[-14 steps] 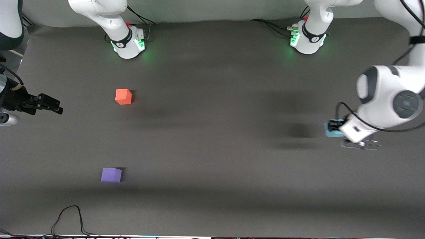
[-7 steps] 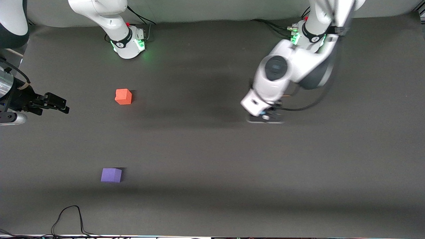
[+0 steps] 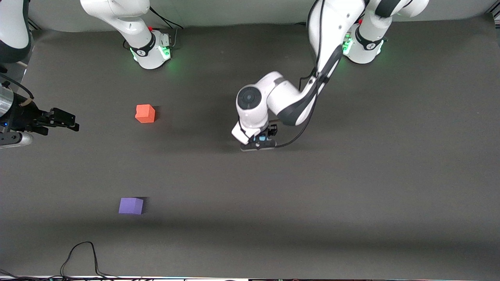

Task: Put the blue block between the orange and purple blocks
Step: 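Carry the blue block with the left gripper to the table's middle, then set down the blue block with the left gripper while the right gripper approaches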

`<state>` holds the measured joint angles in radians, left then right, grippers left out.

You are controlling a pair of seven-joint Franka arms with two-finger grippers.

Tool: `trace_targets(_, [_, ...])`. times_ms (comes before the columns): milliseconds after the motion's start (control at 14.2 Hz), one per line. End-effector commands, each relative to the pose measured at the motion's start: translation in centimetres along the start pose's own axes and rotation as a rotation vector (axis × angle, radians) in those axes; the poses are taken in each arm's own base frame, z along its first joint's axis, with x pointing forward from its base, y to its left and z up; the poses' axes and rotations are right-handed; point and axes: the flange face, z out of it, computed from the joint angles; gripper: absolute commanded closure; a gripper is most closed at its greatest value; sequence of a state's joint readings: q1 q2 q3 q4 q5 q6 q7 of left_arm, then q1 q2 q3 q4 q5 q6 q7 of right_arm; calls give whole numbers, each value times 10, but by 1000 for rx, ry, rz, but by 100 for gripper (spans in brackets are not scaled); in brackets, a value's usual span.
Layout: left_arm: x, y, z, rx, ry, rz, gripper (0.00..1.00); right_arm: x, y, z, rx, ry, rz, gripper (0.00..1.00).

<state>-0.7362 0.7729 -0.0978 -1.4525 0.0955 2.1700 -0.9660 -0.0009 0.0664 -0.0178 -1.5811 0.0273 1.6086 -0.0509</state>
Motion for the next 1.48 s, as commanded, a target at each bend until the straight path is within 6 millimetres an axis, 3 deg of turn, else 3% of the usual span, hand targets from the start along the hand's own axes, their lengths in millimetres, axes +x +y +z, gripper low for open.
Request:
trace_targets(0, [6, 12, 13, 2, 36, -31, 52, -5, -38, -9, -25, 10, 22, 0])
trace_targets(71, [4, 13, 14, 3, 34, -21, 49, -3, -49, -5, -18, 4, -2, 0])
trace_targets(212, [6, 12, 11, -1, 35, -8, 49, -6, -101, -2, -10, 4, -69, 0])
trace_targets(282, [5, 13, 11, 0, 37, -3, 39, -7, -119, 2, -8, 2, -60, 0])
trace_targets(353, [6, 11, 8, 5, 41, 12, 1, -6, -132, 5, -9, 1, -41, 0])
trace_targets(424, [7, 10, 4, 14, 40, 25, 0, -5, -152, 10, -9, 0, -62, 0])
trace_targets(565, [20, -1, -27, 1, 51, 35, 0, 3, -180, 24, 39, -16, -63, 0])
trace_targets(776, [55, -54, -99, -21, -33, 55, 0, 12, -228, 40, 91, -44, -10, 0])
trace_targets(918, [86, -113, -140, -43, -94, 76, 0, 13, -262, 52, 98, -40, 4, 0])
trace_targets(1059, [123, -188, -172, -81, -161, 96, 0, 11, -297, 72, 92, -30, 32, 0])
trace_targets(1129, [143, -236, -183, -90, -183, 92, 0, 10, -317, 86, 77, -23, 36, 0])
trace_targets(1271, [168, -312, -204, -104, -188, 88, 0, 5, -360, 122, 68, -10, 55, 0])
trace_targets(1412, [183, -378, -217, -98, -188, 103, 0, -3, -406, 167, 57, 20, 74, 0])
